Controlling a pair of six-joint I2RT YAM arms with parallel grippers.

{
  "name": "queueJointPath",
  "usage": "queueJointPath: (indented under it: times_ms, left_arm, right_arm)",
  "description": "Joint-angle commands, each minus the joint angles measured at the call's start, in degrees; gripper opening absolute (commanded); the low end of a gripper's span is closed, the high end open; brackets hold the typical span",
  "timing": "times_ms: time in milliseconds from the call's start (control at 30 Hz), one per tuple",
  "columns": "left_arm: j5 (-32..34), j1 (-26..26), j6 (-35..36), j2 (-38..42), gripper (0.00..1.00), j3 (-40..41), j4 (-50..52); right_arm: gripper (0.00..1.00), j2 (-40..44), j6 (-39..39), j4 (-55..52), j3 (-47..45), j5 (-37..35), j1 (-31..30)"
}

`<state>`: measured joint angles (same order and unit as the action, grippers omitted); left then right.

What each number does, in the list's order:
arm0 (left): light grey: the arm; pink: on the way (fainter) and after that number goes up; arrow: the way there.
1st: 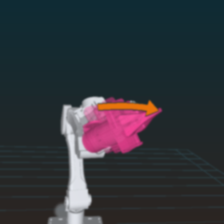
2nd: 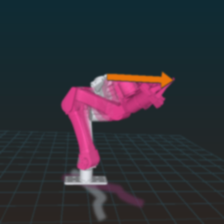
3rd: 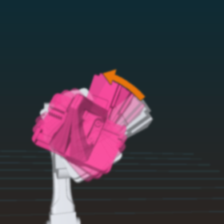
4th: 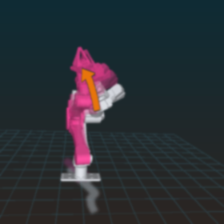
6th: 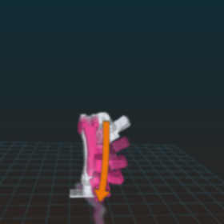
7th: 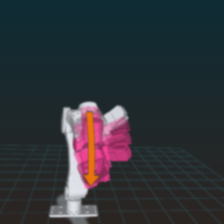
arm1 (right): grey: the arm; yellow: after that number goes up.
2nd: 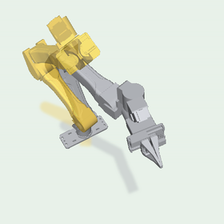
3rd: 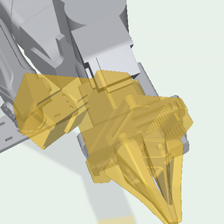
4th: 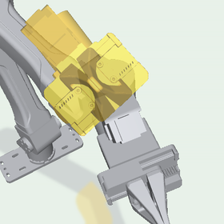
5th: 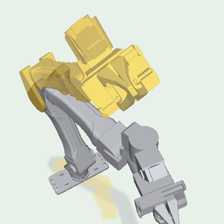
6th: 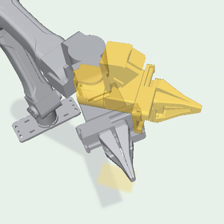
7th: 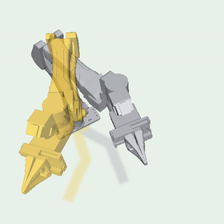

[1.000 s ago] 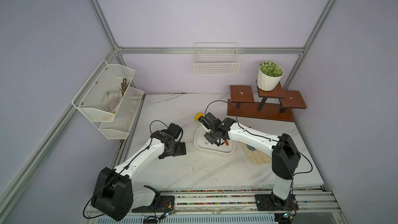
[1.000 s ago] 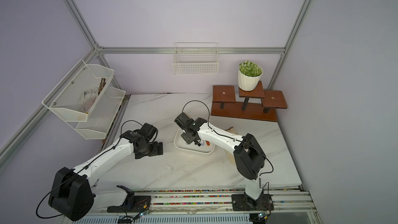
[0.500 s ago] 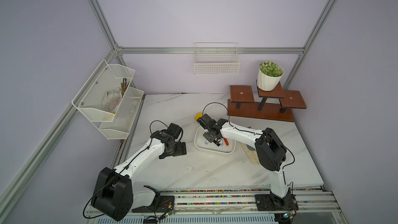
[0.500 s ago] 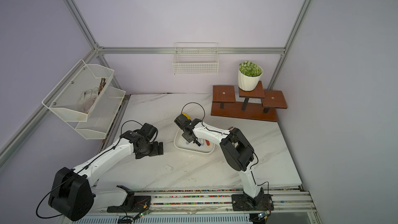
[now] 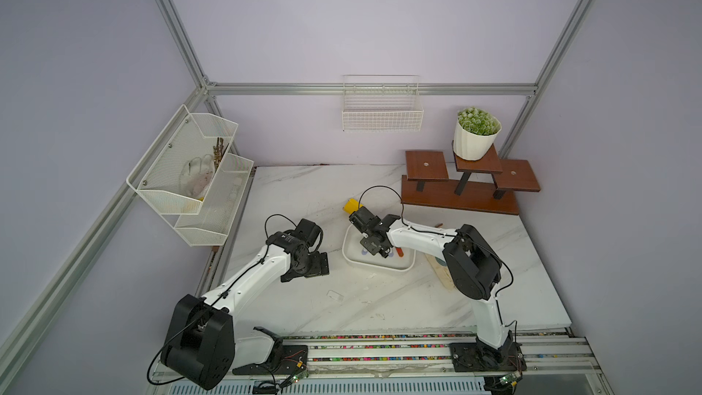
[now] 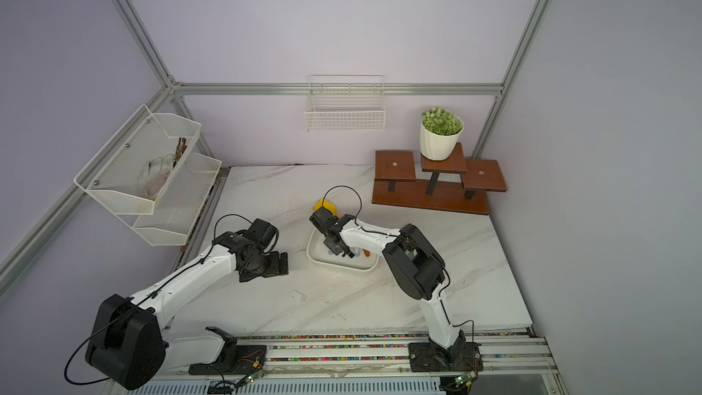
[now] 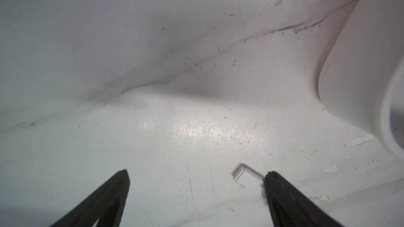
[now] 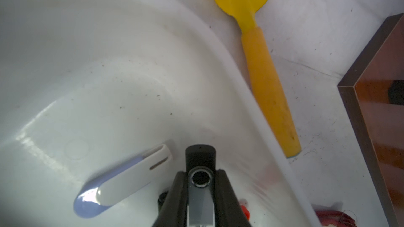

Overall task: Put the usb flash drive into the storage box
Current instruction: Place the USB flash in the storage box.

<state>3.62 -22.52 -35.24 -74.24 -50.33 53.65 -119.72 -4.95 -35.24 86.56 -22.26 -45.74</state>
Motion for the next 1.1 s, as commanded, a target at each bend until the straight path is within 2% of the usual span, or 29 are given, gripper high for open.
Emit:
queueJointPath:
  times_ms: [0, 300, 400, 767, 933, 1067]
  left_arm:
    - [-0.4, 0.3, 0.9, 1.4, 1.0, 0.1, -0.6]
    - [-0.6, 0.4, 1.0, 1.2, 1.0, 0.0, -0.6]
    - [-0.5, 0.4, 1.0, 1.3, 1.0, 0.0, -0.7]
    - [-0.8, 0.3, 1.1, 1.3, 1.0, 0.0, -0.7]
    - [-1.1, 0.4, 1.2, 1.3, 1.0, 0.0, -0.7]
    - [-4.2, 0.2, 2.6, 1.5, 1.0, -0.2, -0.4]
  right_arm:
    - [0.0, -0.8, 1.2, 1.8, -1.0, -1.3, 0.4]
    - [0.0, -1.6, 2.5, 1.8, -1.5, -1.9, 0.6]
    - [0.13, -1.1, 2.7, 1.7, -1.9, -1.4, 0.6]
    - [0.4, -0.9, 3.5, 1.2, -1.8, -1.1, 0.5]
    - [0.44, 0.4, 4.0, 1.0, -1.8, -2.3, 0.5]
    - [0.43, 6.6, 5.1, 0.5, -2.8, -1.0, 0.6]
